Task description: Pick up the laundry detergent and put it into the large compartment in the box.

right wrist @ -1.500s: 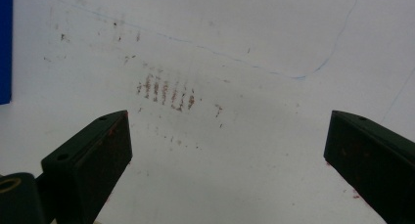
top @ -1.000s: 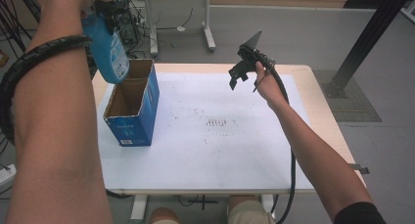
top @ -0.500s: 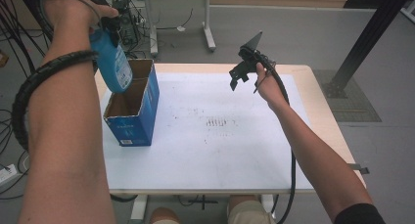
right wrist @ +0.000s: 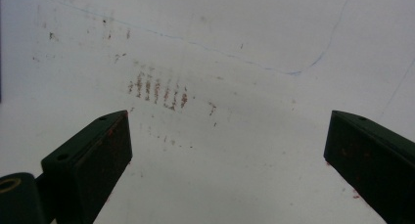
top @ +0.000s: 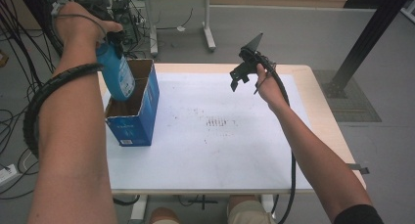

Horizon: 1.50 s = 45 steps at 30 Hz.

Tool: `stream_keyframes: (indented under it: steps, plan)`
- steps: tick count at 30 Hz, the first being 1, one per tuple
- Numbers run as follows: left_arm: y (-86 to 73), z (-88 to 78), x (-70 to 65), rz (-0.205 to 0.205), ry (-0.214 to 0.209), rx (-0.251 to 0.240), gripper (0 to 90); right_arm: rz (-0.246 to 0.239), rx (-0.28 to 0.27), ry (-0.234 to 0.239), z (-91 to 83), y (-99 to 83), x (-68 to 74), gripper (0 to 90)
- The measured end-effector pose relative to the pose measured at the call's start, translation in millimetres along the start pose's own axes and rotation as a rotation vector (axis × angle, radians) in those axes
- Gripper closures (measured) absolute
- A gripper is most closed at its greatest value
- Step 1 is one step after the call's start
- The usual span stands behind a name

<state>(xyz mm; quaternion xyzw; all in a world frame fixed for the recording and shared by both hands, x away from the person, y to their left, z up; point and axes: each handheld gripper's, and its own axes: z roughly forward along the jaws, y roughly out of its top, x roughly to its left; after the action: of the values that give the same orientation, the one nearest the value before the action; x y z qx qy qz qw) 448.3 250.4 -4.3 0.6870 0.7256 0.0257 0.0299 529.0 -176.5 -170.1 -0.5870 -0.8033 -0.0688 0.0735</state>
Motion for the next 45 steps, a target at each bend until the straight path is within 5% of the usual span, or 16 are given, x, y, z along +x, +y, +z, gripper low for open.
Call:
stream_keyframes:
  steps: [45]
  plan:
    - [-2.4,111.7,-7.0,0.01,-0.013,0.067,36.0,-0.007,0.007,-0.011,5.9,0.8,5.1,3.8]
